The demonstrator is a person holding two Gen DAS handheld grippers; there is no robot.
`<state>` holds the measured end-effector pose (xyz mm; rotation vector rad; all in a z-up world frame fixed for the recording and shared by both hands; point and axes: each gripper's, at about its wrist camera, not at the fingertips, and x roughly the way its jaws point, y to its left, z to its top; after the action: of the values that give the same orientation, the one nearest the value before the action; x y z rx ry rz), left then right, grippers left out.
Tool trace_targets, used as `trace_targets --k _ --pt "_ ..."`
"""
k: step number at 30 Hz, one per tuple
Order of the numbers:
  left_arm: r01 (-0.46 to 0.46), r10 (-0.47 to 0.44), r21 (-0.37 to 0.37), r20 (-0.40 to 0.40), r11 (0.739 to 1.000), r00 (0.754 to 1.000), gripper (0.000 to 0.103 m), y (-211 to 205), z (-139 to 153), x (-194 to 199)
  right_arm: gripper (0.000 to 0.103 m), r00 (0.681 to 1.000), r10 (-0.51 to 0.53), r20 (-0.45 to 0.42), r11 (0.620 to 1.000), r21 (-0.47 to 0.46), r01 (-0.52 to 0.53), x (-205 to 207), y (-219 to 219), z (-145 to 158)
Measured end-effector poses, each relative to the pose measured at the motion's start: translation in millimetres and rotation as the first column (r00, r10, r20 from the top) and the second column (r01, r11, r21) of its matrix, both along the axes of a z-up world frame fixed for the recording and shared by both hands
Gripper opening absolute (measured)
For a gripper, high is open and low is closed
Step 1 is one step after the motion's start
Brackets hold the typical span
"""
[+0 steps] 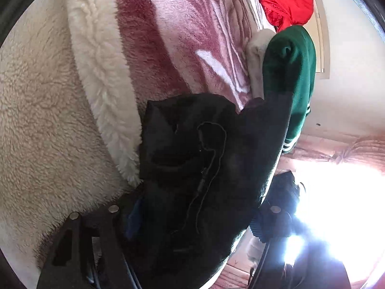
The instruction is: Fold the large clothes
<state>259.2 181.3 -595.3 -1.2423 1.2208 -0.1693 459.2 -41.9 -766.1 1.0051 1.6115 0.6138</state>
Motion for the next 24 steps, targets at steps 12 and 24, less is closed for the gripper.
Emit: trace_targets --k 12,24 --pt "-0.079 0.052 0.156 0.166 0.985 0.985 0.031 -11.4 38.6 10.5 0.033 1.0 -0.02 0.013 0.999 0.045 0.02 11.3 5.0 -11.2" --pt "0.156 -0.158 0.208 -0.01 0.966 0.987 0.054 5.1 38.7 37.2 0.067 0.994 0.09 0.061 0.94 -0.334 -0.065 34.9 -21.8 27.1"
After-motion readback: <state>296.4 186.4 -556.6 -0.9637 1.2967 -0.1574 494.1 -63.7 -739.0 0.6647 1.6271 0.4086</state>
